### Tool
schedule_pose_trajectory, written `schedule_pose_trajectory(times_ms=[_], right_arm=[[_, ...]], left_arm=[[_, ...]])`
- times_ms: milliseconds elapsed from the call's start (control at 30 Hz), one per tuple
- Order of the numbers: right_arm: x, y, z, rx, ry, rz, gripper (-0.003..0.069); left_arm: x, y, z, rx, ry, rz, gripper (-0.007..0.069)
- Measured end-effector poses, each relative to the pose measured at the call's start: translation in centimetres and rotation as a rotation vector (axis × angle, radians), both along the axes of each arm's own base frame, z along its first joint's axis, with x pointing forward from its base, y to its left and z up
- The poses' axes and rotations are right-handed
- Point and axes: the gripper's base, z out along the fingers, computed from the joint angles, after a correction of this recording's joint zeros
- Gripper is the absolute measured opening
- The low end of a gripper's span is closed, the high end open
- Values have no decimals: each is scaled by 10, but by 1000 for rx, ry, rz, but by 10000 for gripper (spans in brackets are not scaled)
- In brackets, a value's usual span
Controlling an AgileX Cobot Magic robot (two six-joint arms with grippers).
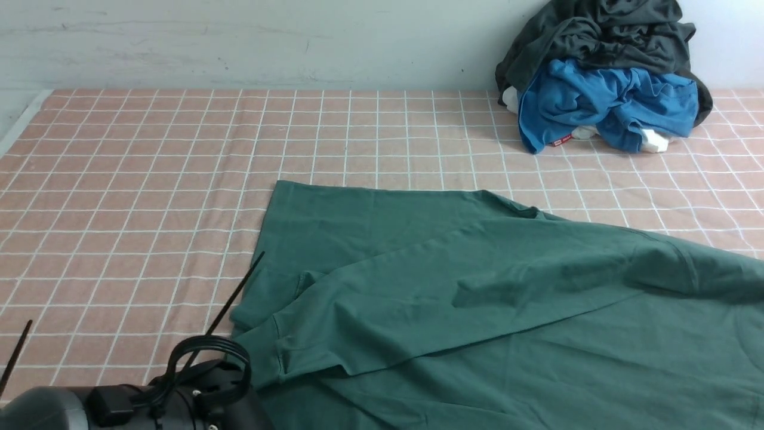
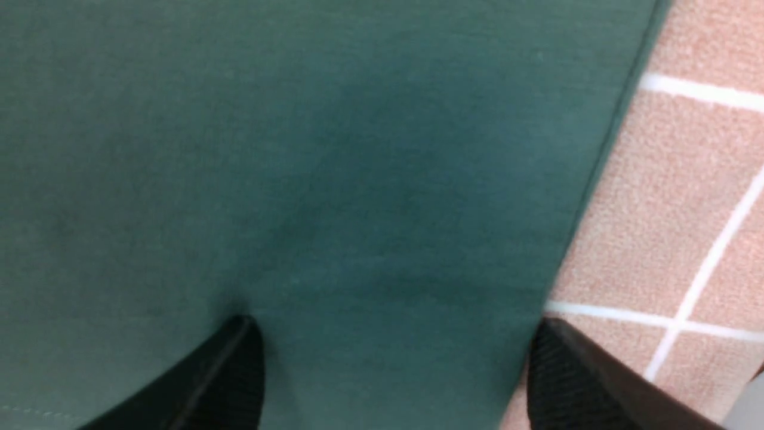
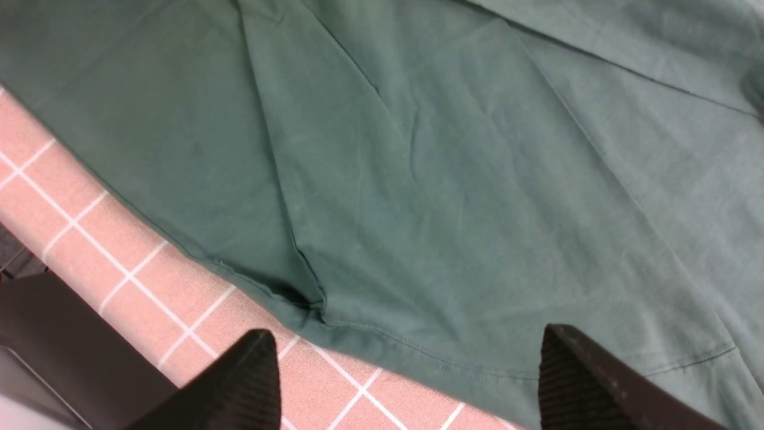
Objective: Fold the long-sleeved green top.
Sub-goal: Use both arms simultaneously to clamp the lower edge of the clothing fabric
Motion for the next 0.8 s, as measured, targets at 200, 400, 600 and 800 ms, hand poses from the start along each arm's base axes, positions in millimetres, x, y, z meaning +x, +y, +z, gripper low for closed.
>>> schedule_pose_trajectory(times_ms=[200, 400, 600, 800], right_arm=[[1, 0, 1, 5, -9, -1, 536], [1, 0, 1, 5, -10, -1, 536], [1, 0, 1, 5, -10, -1, 536], [1, 0, 1, 5, -10, -1, 536]], left_arm=[[8, -5, 4, 10, -43, 3, 542], [12, -3, 4, 30, -76, 8, 542], [21, 4, 1, 36, -51, 97, 487], [20, 3, -3, 30, 31, 197, 162]])
